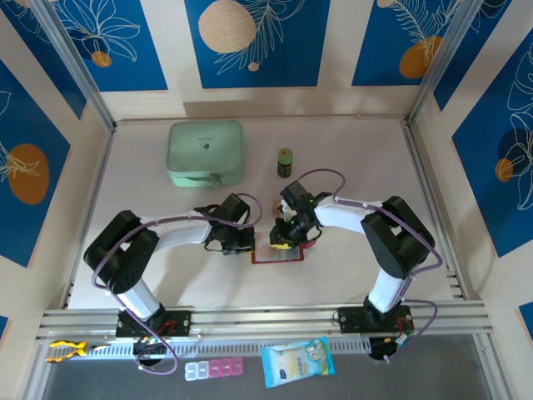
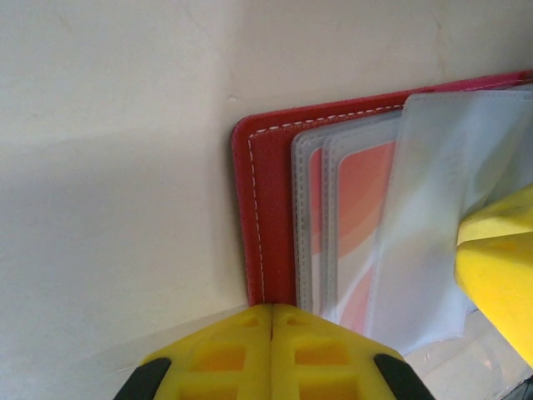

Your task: Take the credit cards out of the card holder

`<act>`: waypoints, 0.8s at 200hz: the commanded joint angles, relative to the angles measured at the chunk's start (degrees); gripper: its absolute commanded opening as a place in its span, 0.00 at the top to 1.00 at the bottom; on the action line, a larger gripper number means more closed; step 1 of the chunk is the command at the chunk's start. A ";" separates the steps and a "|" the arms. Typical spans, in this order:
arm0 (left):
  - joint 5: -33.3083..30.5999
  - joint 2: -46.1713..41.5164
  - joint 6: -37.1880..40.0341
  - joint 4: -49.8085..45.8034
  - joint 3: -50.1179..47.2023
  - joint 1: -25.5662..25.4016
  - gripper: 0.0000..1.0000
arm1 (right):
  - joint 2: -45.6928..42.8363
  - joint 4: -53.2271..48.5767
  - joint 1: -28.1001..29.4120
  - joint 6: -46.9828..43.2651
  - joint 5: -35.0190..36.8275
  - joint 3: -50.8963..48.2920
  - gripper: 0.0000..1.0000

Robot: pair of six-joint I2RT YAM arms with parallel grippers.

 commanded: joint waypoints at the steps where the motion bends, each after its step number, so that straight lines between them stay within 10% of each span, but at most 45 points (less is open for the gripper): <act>1: -1.99 1.17 1.04 -3.70 0.42 -0.26 0.99 | -1.43 -0.94 -0.71 -1.22 -1.02 -1.59 0.76; 160: 1.87 -3.42 -1.92 -2.51 6.03 -1.57 0.86 | -1.94 11.15 -5.50 -2.89 -11.99 -9.57 0.81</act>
